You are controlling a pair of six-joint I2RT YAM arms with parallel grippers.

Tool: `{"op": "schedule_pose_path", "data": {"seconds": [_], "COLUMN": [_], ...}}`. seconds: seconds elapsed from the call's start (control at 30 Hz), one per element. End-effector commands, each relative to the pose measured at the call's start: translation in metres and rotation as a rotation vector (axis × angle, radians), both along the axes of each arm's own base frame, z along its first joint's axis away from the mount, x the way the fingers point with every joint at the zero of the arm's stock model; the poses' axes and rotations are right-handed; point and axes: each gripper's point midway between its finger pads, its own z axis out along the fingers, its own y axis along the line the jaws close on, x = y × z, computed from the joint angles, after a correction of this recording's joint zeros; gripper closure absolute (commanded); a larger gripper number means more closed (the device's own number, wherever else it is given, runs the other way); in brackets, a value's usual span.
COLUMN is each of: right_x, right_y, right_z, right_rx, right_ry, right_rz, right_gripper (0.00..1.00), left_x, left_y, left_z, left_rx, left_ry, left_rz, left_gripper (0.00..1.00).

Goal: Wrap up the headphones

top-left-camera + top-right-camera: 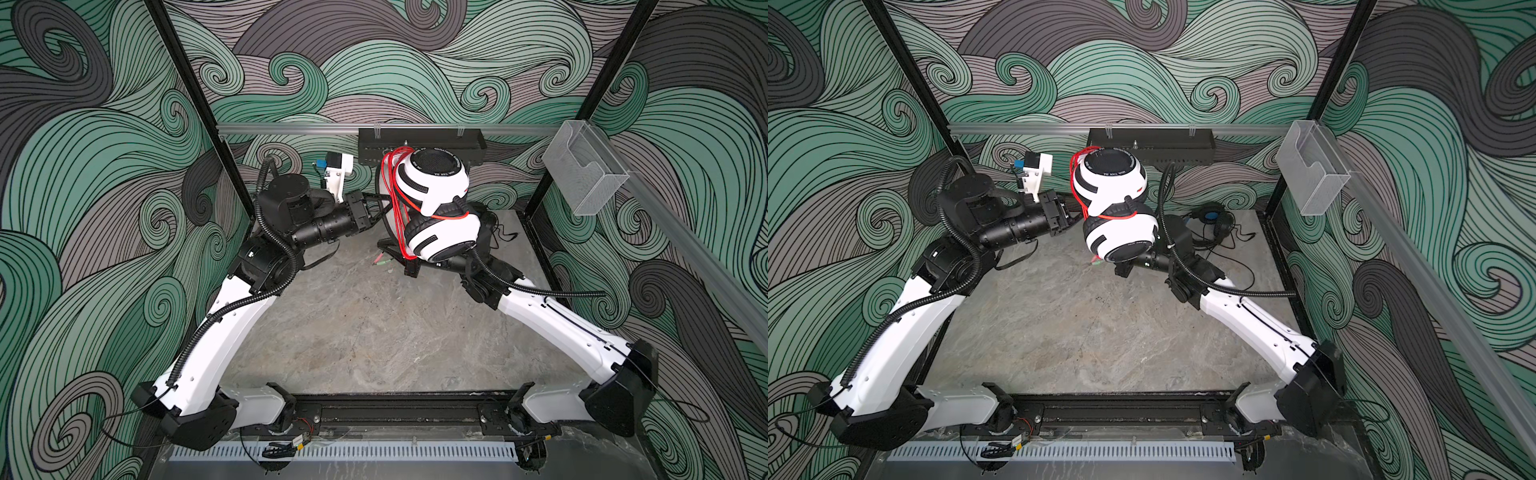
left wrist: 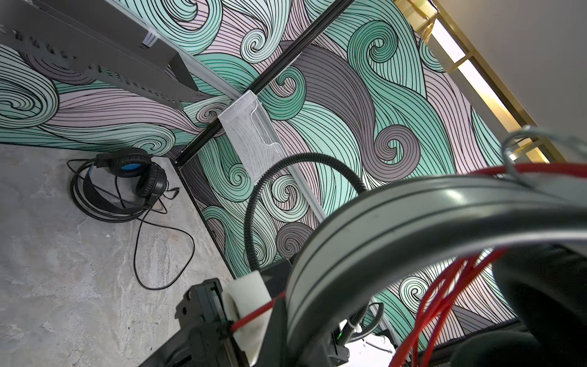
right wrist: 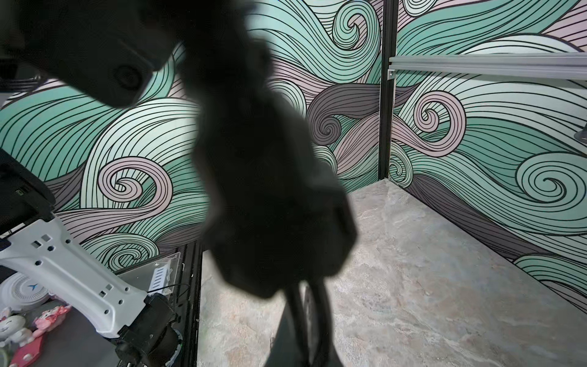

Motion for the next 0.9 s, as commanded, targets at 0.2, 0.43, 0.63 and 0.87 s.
{"op": "schedule_pose_path", "data": {"seconds": [0.2, 0.43, 0.63, 0.87], "right_x": [-0.025, -0.043, -0.048, -0.042], "right_y": [-0.023, -0.027, -0.018, -0.016], "right_z": [-0.060, -0.064, -0.056, -0.054], "right_rx": [-0.146, -0.117, -0.086, -0.077], "right_ry": [0.088, 0.101, 0.114, 0.117], "right_rz": [-0.034, 0.014, 0.075, 0.059], "right_gripper": [0.98, 0.86, 0.89, 0.98], "left_x": [-0.005, -0.003, -0.005, -0.007], "left_y": [0.031, 0.023, 0.017, 0.022], "left_z": [0.054, 0.041, 0.032, 0.032], "left_rx": [-0.117, -0.101, -0.084, -0.091], "left_ry": [-0.164, -0.130, -0.104, -0.107], "left_rz": [0.128, 0.098, 0.064, 0.084], "left_gripper": [1.00, 1.00, 1.00, 1.00]}}
